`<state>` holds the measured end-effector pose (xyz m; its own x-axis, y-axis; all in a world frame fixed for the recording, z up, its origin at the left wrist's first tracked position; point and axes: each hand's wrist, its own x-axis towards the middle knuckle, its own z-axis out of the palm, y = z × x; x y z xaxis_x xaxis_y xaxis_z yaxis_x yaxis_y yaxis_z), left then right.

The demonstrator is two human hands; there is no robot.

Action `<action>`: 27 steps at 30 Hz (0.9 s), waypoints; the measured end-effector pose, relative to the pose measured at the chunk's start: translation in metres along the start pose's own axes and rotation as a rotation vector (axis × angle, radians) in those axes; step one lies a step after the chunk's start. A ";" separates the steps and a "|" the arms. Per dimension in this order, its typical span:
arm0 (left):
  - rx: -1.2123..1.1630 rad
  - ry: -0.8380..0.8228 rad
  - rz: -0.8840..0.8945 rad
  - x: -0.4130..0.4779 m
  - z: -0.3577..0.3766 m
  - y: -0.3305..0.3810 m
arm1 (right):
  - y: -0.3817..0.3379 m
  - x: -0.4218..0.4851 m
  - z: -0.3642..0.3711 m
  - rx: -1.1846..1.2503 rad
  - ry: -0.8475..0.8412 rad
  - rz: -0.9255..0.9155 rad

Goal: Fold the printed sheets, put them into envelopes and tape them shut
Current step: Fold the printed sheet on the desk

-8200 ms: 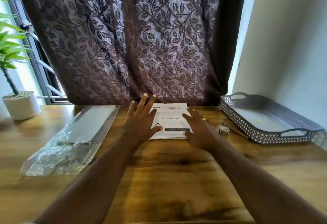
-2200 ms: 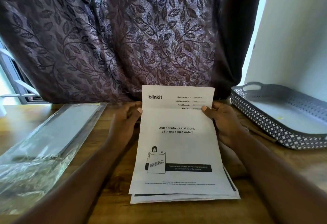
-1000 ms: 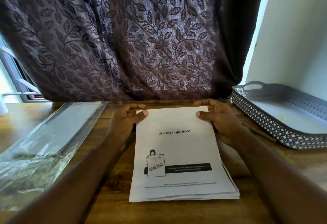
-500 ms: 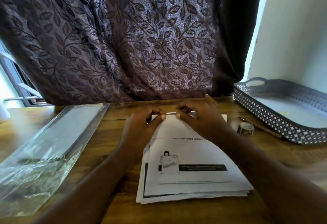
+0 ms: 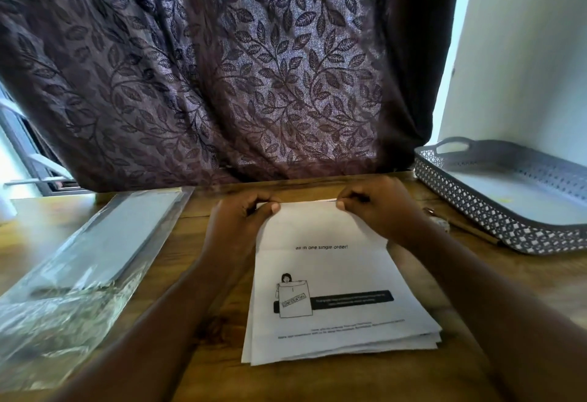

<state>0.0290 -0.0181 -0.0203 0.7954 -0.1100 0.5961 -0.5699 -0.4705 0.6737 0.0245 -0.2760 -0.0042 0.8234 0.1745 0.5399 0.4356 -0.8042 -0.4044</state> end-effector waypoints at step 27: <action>0.337 0.025 0.201 -0.002 0.014 0.013 | -0.031 -0.006 0.003 0.166 0.153 0.021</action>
<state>0.0232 -0.0365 -0.0190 0.6667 -0.2098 0.7152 -0.6111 -0.7032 0.3634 0.0071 -0.2501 0.0032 0.7734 0.0602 0.6311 0.4836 -0.6997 -0.5259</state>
